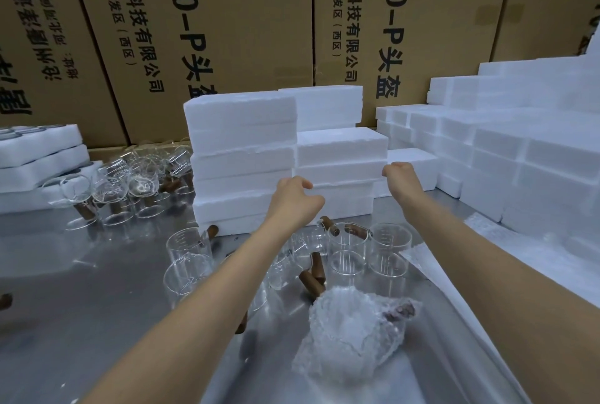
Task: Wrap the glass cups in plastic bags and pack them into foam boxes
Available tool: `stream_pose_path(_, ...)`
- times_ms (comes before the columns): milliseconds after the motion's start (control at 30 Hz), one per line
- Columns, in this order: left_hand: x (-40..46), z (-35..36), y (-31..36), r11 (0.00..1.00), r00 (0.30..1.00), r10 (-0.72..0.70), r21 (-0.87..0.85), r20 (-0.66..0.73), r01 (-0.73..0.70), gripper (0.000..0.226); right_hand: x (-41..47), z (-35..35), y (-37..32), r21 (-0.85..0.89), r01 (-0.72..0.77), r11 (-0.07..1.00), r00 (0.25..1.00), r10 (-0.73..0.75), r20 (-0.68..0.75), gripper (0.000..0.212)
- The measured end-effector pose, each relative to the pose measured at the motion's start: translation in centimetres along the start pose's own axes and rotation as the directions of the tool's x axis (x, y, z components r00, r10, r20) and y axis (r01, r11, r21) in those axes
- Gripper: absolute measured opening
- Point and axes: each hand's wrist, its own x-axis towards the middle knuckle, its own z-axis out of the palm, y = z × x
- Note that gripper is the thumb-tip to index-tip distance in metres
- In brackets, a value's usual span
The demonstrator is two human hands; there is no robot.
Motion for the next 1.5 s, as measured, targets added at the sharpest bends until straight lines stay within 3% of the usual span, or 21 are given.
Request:
stream_pose_path(100,0.0,0.0,0.2,1.0,1.0,-0.001,-0.017,0.018,0.001,0.04,0.2,0.1,0.0,-0.018,0.015,1.0,1.0,-0.015,-0.005,0.031)
stream_pose_path(333,0.0,0.1,0.7,0.996,0.999,0.025,-0.09,0.027,-0.022,0.052,0.0,-0.3,0.1,0.005,0.057,0.998,0.998,-0.057,-0.013,0.021)
stream_pose_path(433,-0.3,0.0,1.1,0.988,0.998,0.046,-0.147,0.032,-0.041,0.06,0.0,-1.0,0.2,0.032,0.06,0.998,0.998,-0.059,-0.033,0.007)
stream_pose_path(667,-2.4,-0.1,2.1,0.976,0.992,0.123,-0.178,-0.015,-0.124,0.049,-1.7,-3.5,-0.1,0.11,0.065,0.992,0.996,-0.058,-0.066,0.005)
stream_pose_path(867,-6.1,-1.0,2.4,0.965,0.984,0.178,-0.195,-0.015,-0.177,0.044,-5.8,-5.9,-0.7,0.107,0.158,0.982,0.98,-0.143,-0.137,0.026)
stream_pose_path(933,-7.6,-1.6,2.1,0.964,0.977,0.21,-0.163,-0.022,-0.211,0.055,-7.5,-6.4,-0.5,0.108,0.193,0.975,0.976,-0.18,-0.124,0.019)
stream_pose_path(1067,-11.0,-2.9,0.7,0.95,0.954,0.288,-0.1,-0.079,-0.295,0.074,-11.1,-6.1,0.3,0.126,0.224,0.966,0.973,-0.214,-0.086,0.034)
stream_pose_path(1200,-13.4,-4.0,-1.4,0.952,0.948,0.283,-0.08,-0.147,-0.296,0.086,-14.4,-4.4,1.3,0.079,0.299,0.951,0.954,-0.295,-0.06,0.032)
stream_pose_path(1500,-15.7,-6.6,-5.4,0.959,0.951,0.261,-0.071,-0.168,-0.275,0.079,-17.6,-1.3,3.3,0.064,0.288,0.955,0.955,-0.292,0.051,0.033)
